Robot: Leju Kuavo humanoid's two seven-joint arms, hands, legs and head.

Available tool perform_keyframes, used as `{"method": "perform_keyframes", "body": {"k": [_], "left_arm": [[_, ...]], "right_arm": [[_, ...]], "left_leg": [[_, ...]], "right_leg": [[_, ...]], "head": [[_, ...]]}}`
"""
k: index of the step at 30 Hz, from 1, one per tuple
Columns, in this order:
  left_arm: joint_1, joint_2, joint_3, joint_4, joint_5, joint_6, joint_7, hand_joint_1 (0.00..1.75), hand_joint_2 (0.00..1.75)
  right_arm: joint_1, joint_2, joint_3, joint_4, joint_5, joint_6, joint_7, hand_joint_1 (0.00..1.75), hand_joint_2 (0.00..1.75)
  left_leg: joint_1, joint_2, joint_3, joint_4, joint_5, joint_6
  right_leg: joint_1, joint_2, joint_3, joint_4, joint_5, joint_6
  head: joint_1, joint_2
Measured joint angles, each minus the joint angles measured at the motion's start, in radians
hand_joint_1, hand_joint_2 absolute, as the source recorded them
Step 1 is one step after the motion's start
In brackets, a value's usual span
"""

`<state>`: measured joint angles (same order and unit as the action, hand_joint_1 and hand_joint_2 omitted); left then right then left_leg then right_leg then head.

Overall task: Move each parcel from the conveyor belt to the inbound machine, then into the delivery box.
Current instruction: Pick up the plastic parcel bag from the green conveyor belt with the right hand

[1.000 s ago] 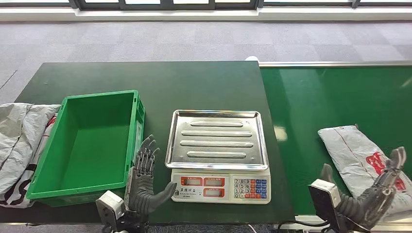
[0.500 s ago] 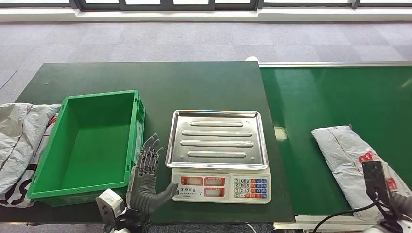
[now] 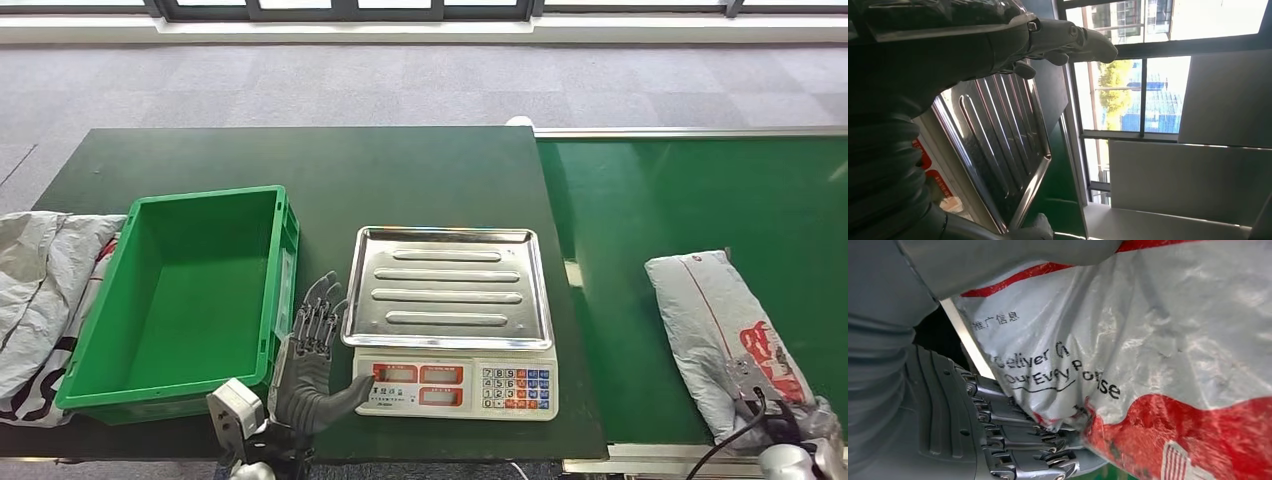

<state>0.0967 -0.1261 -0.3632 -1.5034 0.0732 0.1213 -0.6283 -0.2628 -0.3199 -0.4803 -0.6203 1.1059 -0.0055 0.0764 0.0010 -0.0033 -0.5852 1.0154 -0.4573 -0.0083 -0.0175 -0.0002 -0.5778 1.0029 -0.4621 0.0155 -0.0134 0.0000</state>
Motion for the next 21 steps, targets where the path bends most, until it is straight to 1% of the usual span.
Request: {"method": "perform_keyframes", "body": {"k": [1, 5, 10, 15, 21], "left_arm": [[0.0, -0.001, 0.0, 0.001, 0.0, 0.0, 0.0, 0.0, 1.75], [-0.003, -0.003, 0.0, 0.004, -0.004, 0.0, 0.005, 0.0, 1.75], [-0.019, -0.008, 0.001, 0.006, -0.017, 0.0, 0.019, 0.0, 1.75], [-0.031, -0.01, 0.001, 0.006, -0.019, 0.0, 0.029, 0.0, 1.75], [-0.031, -0.013, 0.002, 0.003, -0.027, 0.0, 0.034, 0.0, 1.75]], "right_arm": [[-0.009, -0.004, 0.0, 0.019, 0.002, 0.002, 0.0, 0.0, 1.75], [-0.044, -0.014, 0.002, 0.071, 0.01, 0.025, 0.001, 1.75, 1.75], [-0.093, -0.029, 0.017, 0.118, 0.025, 0.051, 0.016, 1.75, 1.75], [-0.12, -0.037, 0.034, 0.138, 0.032, 0.055, 0.014, 1.75, 1.75], [-0.128, -0.038, 0.068, 0.142, 0.017, 0.017, -0.025, 1.75, 1.75]], "left_leg": [[0.0, 0.0, 0.0, 0.0, 0.0, 0.0], [0.0, 0.0, 0.0, 0.0, 0.0, 0.001], [0.0, 0.0, 0.0, 0.001, 0.002, 0.005], [0.0, 0.003, 0.0, 0.001, 0.002, 0.006], [0.0, 0.003, 0.0, 0.001, 0.003, 0.007]], "right_leg": [[0.0, 0.0, 0.0, 0.0, 0.0, 0.0], [0.0, -0.001, 0.003, -0.002, 0.0, 0.001], [0.0, 0.0, 0.006, -0.006, 0.004, 0.006], [0.0, 0.003, 0.006, -0.008, 0.007, 0.007], [0.0, 0.002, 0.006, -0.008, 0.007, 0.007]], "head": [[0.0, 0.0], [0.0, 0.0], [0.0, 0.0], [0.0, 0.0], [0.0, 0.0]]}}
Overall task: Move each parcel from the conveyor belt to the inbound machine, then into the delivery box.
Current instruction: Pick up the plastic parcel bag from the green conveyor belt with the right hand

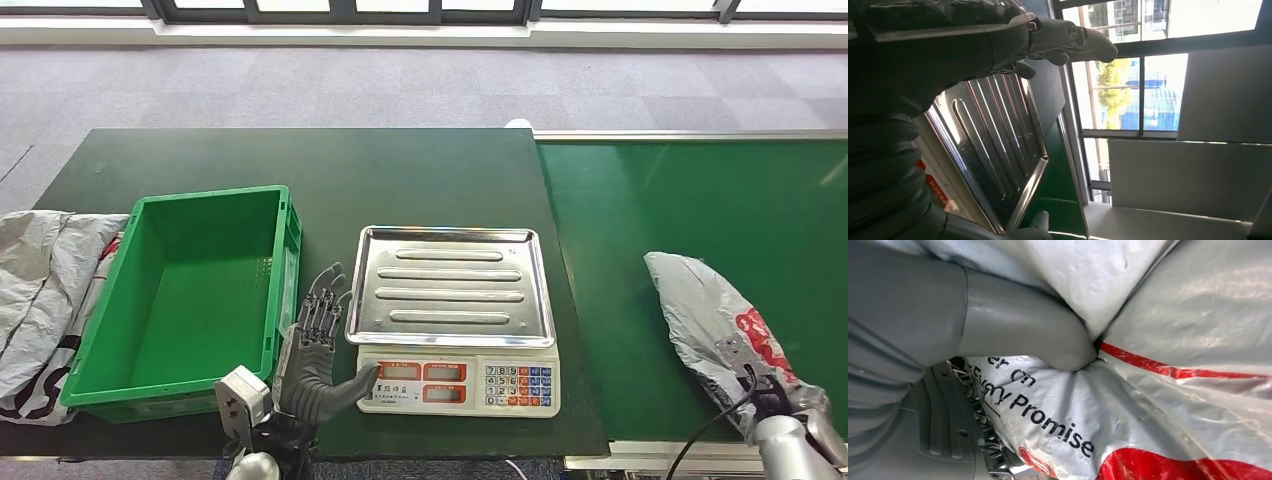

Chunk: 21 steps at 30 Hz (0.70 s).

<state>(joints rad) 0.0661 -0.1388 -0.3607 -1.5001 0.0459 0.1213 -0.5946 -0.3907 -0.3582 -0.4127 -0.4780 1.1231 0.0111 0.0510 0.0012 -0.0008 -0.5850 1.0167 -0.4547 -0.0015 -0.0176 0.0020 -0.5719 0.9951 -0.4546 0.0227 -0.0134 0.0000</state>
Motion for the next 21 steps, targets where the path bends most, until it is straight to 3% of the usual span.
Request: {"method": "perform_keyframes", "body": {"k": [4, 8, 16, 21], "left_arm": [[0.004, 0.0, 0.001, -0.005, -0.003, 0.0, 0.001, 0.0, 1.75], [0.018, -0.001, 0.002, -0.017, -0.005, 0.004, -0.006, 0.0, 1.75], [0.032, -0.013, 0.002, -0.018, -0.006, 0.015, -0.037, 0.0, 1.75], [0.029, -0.02, 0.002, -0.006, -0.006, 0.015, -0.042, 0.0, 1.75]], "right_arm": [[0.001, 0.006, 0.011, -0.007, -0.04, -0.049, -0.048, 1.75, 1.75], [0.025, 0.042, 0.012, -0.106, -0.153, -0.158, -0.162, 1.75, 1.75], [0.232, 0.21, 0.017, -0.753, -0.55, -0.496, -0.458, 1.75, 1.75], [0.316, 0.268, 0.024, -0.995, -0.635, -0.576, -0.536, 1.75, 1.75]], "left_leg": [[0.0, 0.0, -0.001, 0.0, 0.0, 0.0], [0.0, -0.001, -0.002, 0.0, 0.0, 0.0], [0.0, -0.01, -0.004, -0.001, 0.001, -0.001], [0.0, -0.009, -0.004, -0.002, 0.0, -0.003]], "right_leg": [[0.0, 0.0, 0.0, 0.0, 0.0, 0.0], [0.0, -0.001, -0.002, 0.001, 0.0, 0.0], [0.0, -0.01, -0.002, 0.002, -0.005, -0.003], [0.0, -0.009, -0.004, 0.002, -0.005, -0.004]], "head": [[0.0, 0.0], [0.0, 0.0], [0.0, 0.0], [0.0, 0.0]]}}
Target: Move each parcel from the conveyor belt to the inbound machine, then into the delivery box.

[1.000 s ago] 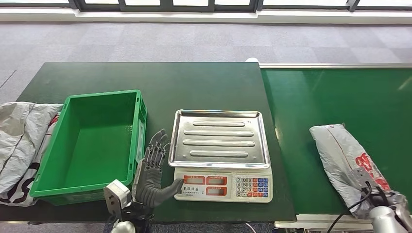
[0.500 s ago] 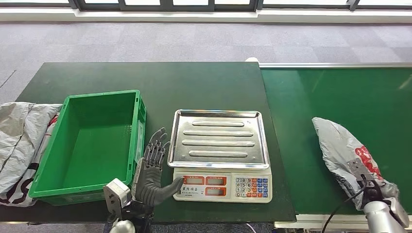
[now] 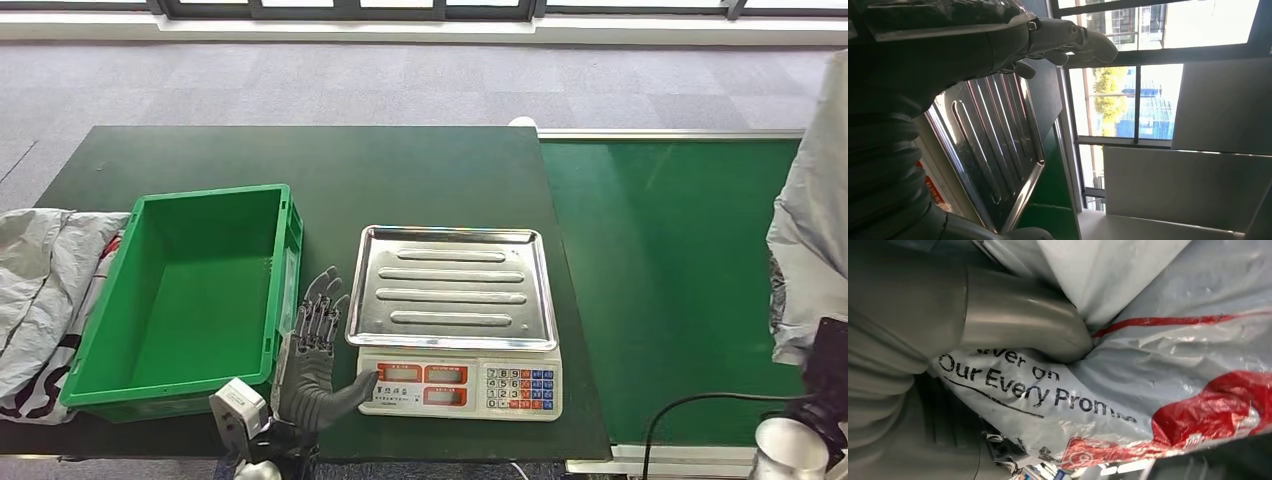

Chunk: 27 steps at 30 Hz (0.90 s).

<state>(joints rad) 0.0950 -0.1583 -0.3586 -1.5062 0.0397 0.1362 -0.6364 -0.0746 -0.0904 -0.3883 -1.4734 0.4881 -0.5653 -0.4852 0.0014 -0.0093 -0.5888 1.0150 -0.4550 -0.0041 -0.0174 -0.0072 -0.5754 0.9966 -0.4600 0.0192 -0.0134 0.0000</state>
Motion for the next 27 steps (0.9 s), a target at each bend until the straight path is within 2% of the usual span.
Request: {"method": "perform_keyframes", "body": {"k": [2, 4, 9, 12, 15, 17, 20, 24, 27], "left_arm": [[-0.003, -0.001, 0.0, 0.004, 0.001, 0.0, -0.002, 0.0, 1.75], [-0.008, -0.001, 0.0, 0.011, 0.002, 0.0, -0.005, 0.0, 1.75], [-0.021, -0.001, 0.0, 0.027, 0.002, 0.0, -0.02, 0.0, 1.75], [-0.028, -0.001, 0.0, 0.036, 0.002, -0.002, -0.024, 0.0, 1.75], [-0.036, -0.001, 0.0, 0.045, 0.0, -0.012, -0.026, 0.0, 1.75], [-0.05, -0.002, 0.0, 0.053, -0.001, -0.018, -0.025, 0.0, 1.75], [-0.073, -0.007, 0.0, 0.065, -0.007, -0.02, -0.019, 0.0, 1.75], [-0.088, -0.009, 0.002, 0.07, -0.02, -0.014, -0.006, 0.0, 1.75], [-0.101, -0.009, 0.017, 0.063, -0.027, -0.01, 0.01, 0.0, 1.75]], "right_arm": [[0.021, 0.019, 0.008, -0.066, -0.056, -0.025, -0.057, 1.75, 1.75], [0.039, 0.036, 0.03, -0.127, -0.083, -0.015, -0.078, 1.75, 1.75], [0.052, 0.059, 0.163, -0.191, -0.038, 0.236, 0.02, 1.75, 1.75], [0.052, 0.07, 0.23, -0.192, -0.017, 0.294, 0.039, 1.75, 1.75], [0.05, 0.073, 0.287, -0.185, 0.029, 0.391, 0.063, 1.75, 1.75], [0.04, 0.083, 0.353, -0.157, 0.087, 0.452, 0.082, 1.75, 1.75], [0.02, 0.108, 0.471, -0.085, 0.173, 0.482, 0.111, 1.75, 1.75], [-0.002, 0.132, 0.583, -0.022, 0.226, 0.48, 0.138, 0.03, 1.75], [-0.022, 0.133, 0.623, -0.005, 0.26, 0.479, 0.157, 0.0, 1.75]], "left_leg": [[0.0, 0.0, 0.0, 0.0, 0.0, 0.0], [0.0, 0.001, 0.0, 0.0, 0.0, 0.0], [0.0, 0.007, 0.0, -0.001, 0.0, -0.001], [0.0, 0.003, 0.001, 0.0, 0.002, 0.0], [0.0, 0.002, 0.0, -0.001, 0.002, 0.0], [0.0, 0.004, 0.0, -0.001, 0.002, -0.001], [0.001, 0.005, 0.001, -0.001, 0.002, -0.001], [0.001, 0.002, 0.0, -0.001, 0.003, -0.002], [0.001, 0.002, -0.001, -0.001, 0.003, -0.002]], "right_leg": [[0.0, 0.0, 0.0, 0.0, 0.0, 0.0], [0.0, 0.001, 0.0, 0.0, 0.0, 0.0], [0.0, 0.007, -0.001, 0.0, 0.001, -0.001], [0.0, 0.003, 0.0, 0.001, 0.001, 0.0], [0.0, 0.002, 0.0, 0.002, 0.001, -0.001], [0.0, 0.004, -0.001, 0.002, 0.001, -0.001], [0.0, 0.006, -0.002, 0.002, 0.001, -0.001], [0.001, 0.003, -0.002, 0.003, 0.001, -0.001], [0.0, 0.004, -0.003, 0.003, 0.001, -0.001]], "head": [[0.0, 0.0], [0.0, 0.0], [0.0, 0.0], [0.0, 0.0], [0.0, 0.0], [0.0, 0.0], [0.0, 0.0], [0.0, 0.0], [0.0, 0.0]]}}
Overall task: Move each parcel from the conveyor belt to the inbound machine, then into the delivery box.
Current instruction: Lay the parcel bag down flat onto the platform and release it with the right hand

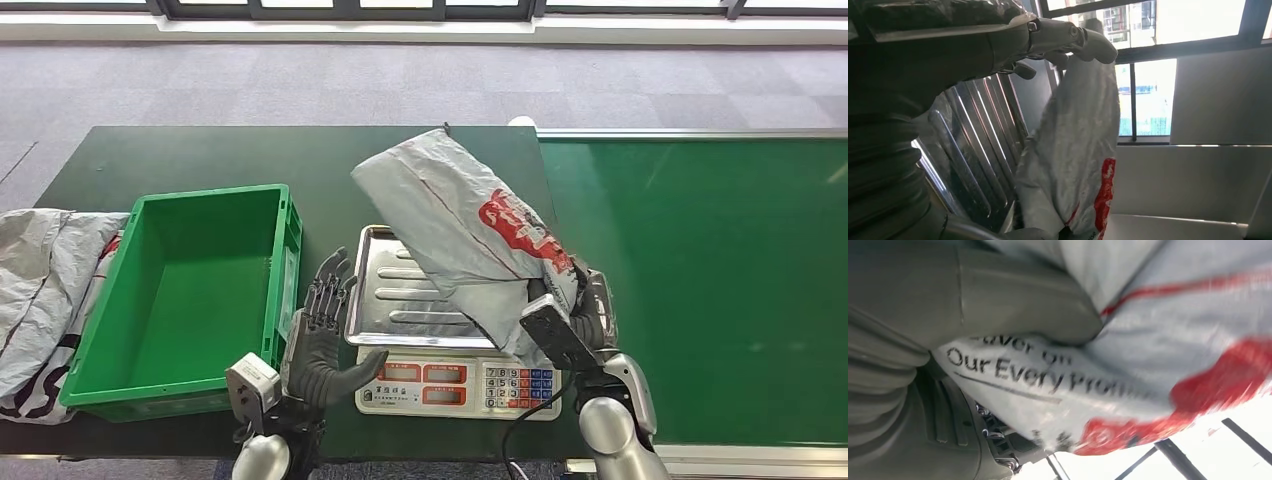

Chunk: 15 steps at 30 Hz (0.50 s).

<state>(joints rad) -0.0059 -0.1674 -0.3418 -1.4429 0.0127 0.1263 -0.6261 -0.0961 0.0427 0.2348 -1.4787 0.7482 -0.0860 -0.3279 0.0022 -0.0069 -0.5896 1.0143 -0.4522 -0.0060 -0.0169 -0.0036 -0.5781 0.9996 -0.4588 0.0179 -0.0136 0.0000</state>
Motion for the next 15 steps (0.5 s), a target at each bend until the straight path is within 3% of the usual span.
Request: {"method": "perform_keyframes", "body": {"k": [15], "left_arm": [[0.0, -0.01, 0.075, -0.054, -0.03, 0.002, 0.027, 0.0, 1.75]], "right_arm": [[-0.014, -0.007, 0.035, 0.022, 0.102, -0.076, 0.043, 0.0, 1.75]], "left_leg": [[0.0, 0.0, 0.0, 0.0, 0.0, 0.0]], "right_leg": [[0.0, 0.0, -0.002, 0.0, 0.0, 0.0]], "head": [[0.0, 0.0]]}}
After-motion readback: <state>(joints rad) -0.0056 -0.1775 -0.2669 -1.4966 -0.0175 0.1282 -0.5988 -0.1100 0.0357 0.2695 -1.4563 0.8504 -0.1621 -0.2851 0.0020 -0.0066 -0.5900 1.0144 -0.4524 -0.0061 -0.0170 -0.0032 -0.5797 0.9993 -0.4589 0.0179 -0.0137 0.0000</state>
